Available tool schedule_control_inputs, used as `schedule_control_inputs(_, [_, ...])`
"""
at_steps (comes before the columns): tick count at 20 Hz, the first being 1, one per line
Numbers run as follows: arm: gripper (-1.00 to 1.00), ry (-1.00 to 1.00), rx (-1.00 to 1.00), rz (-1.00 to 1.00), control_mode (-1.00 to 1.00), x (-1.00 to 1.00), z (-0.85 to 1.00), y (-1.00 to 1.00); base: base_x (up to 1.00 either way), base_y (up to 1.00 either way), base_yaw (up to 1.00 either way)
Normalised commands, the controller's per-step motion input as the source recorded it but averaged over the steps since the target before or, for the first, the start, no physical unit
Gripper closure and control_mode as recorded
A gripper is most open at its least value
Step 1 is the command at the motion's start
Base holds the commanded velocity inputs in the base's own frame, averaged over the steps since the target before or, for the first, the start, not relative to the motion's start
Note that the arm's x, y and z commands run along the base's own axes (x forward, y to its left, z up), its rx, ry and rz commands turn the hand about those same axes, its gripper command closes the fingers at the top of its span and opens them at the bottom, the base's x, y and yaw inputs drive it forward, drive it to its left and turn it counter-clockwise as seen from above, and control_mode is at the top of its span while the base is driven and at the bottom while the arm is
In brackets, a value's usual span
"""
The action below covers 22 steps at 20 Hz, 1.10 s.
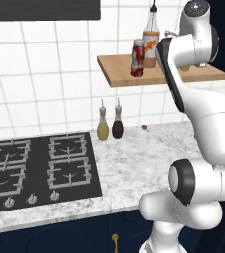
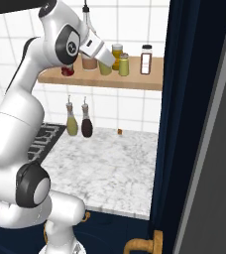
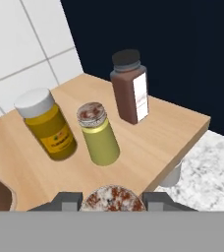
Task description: Put the shaker and condiment bottle from the counter next to their counterparts in the cabinet.
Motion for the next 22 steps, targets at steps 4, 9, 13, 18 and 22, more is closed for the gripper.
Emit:
schedule_control_inputs(4, [1.0, 0.0, -0.03, 0.03, -1.0, 0.04, -0.15, 0.0, 0.0, 0.0, 0.0])
schedule_control_inputs(9, [1.0, 0.0, -0.01, 0.03, -1.0, 0.13, -0.02, 0.01, 0.0, 0.0, 0.0])
schedule_control_inputs(13, [1.0, 0.0, 0.0, 0.03, -1.0, 0.15, 0.0, 0.0, 0.0, 0.0, 0.0])
schedule_control_inputs(18, [1.0, 0.0, 0.0, 0.03, -1.0, 0.09, 0.0, 0.0, 0.0, 0.0, 0.0])
schedule_control_inputs(22, [1.0, 0.0, 0.0, 0.03, -1.0, 0.05, 0.0, 0.0, 0.0, 0.0, 0.0])
